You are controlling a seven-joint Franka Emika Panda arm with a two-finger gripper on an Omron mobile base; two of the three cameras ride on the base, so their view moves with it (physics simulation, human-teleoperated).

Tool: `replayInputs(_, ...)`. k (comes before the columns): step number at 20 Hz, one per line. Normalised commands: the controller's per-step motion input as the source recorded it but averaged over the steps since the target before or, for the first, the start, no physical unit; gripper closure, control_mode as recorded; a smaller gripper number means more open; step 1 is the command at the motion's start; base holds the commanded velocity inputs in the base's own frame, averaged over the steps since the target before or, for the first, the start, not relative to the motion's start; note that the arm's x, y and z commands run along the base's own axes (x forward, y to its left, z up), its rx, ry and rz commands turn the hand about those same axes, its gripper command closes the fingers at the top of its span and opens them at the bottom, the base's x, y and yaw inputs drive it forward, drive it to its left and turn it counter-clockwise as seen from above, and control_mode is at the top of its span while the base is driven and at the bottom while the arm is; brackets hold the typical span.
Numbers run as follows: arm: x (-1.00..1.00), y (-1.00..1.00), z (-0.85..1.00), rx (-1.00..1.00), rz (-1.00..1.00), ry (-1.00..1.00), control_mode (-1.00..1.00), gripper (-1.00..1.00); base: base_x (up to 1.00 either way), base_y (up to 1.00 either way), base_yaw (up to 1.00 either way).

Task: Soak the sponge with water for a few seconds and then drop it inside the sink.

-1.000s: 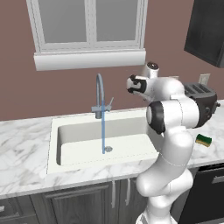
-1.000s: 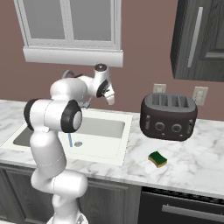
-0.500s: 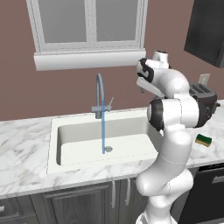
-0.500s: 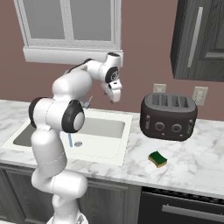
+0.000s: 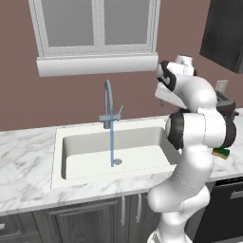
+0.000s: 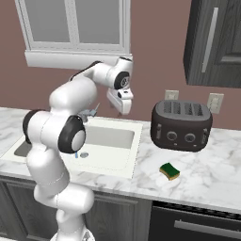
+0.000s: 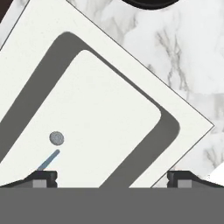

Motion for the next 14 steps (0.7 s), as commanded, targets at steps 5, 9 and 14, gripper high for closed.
replayInputs(5,-0.64,0.00,-0.15,0.00,0.11,-0.19,-1.00,-1.00,0.00,0.00,0.00)
replayInputs(9,-0.59,-0.01,-0.26,0.00,0.20,-0.17,-1.00,-1.00,0.00,0.00,0.00)
replayInputs(14,-0.42,-0.04,-0.07,0.00,0.26,-0.13,-1.00,-1.00,0.00,0.00,0.00)
